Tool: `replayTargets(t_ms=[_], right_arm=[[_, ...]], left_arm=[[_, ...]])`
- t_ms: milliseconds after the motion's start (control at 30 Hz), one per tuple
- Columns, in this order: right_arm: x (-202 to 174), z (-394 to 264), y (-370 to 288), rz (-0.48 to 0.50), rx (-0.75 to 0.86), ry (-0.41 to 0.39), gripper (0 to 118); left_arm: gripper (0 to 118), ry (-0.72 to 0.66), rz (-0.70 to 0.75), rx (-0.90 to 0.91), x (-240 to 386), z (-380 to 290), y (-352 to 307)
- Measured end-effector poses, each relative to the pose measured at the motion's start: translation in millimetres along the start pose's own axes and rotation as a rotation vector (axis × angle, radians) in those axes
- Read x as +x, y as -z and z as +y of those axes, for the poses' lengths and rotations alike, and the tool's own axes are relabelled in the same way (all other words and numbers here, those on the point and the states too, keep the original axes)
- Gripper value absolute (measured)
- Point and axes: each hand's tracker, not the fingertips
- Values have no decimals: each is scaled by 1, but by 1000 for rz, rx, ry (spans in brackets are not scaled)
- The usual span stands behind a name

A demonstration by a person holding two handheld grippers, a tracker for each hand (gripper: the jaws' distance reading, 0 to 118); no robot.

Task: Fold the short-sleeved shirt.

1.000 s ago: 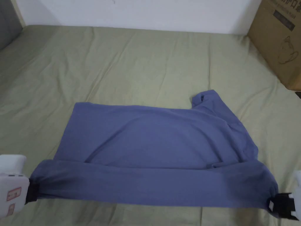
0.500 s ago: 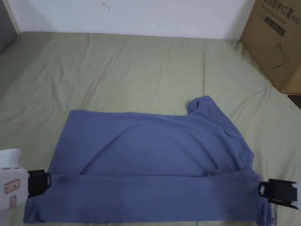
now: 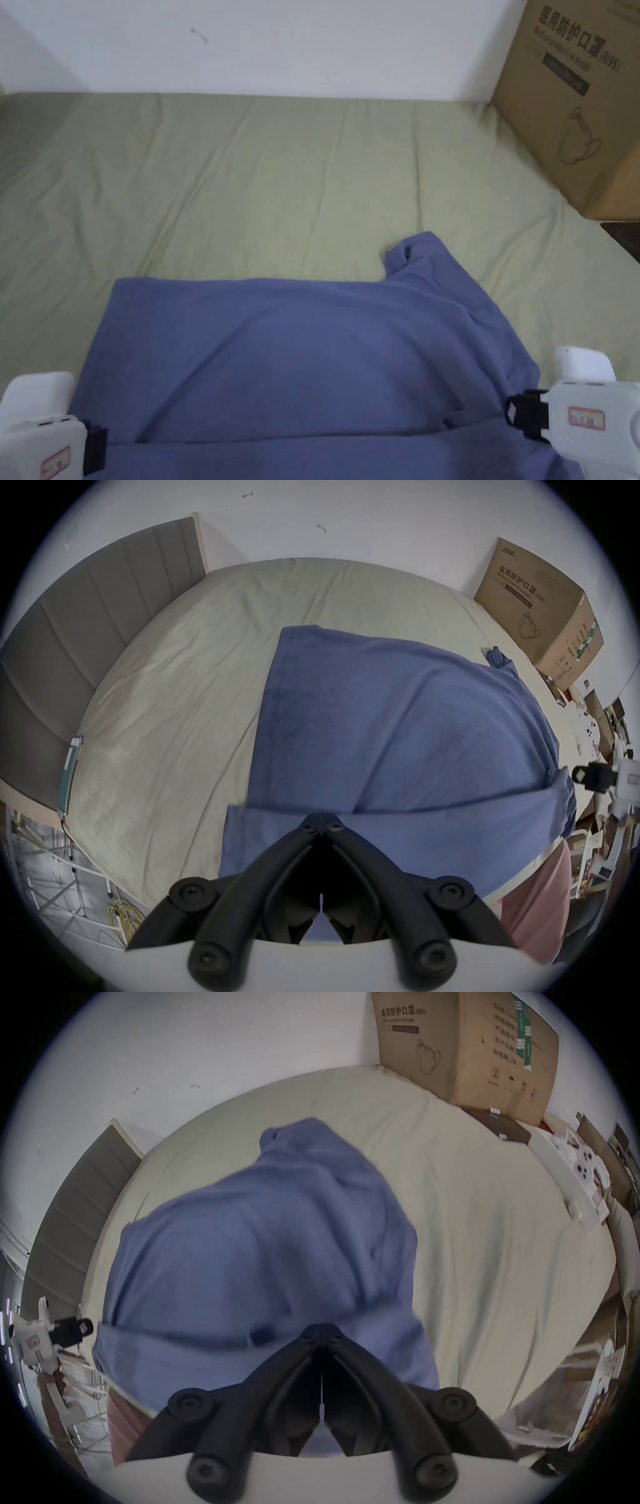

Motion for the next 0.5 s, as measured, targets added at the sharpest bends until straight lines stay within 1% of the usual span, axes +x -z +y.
replayTargets(t_ms=[67,100,133,167,200,267,367,400,500], right_arm=[[4,36,13,7,12,9,1],[6,58,20,7,12,12,13],[9,74,29,4,20,17,51],[14,95,42,6,23,15,83],[18,116,55,-4,27,18,98],[24,152,80,-21,31,23,99],[30,184,123,-49,-63,26,99],[31,187,136,-81,-87,29,99],[30,184,169,-125,-179,-31,95]], left_arm=[[0,6,5,9,5,13,2],[0,16,3,14,5,19,5],[0,19,0,12,5,24,8],[0,21,0,11,5,30,13],[0,23,-1,11,9,34,15],[0,14,1,3,9,41,23],[0,-10,-9,-18,7,46,35],[0,-13,-9,-25,6,46,38],[0,3,12,-47,9,44,44]])
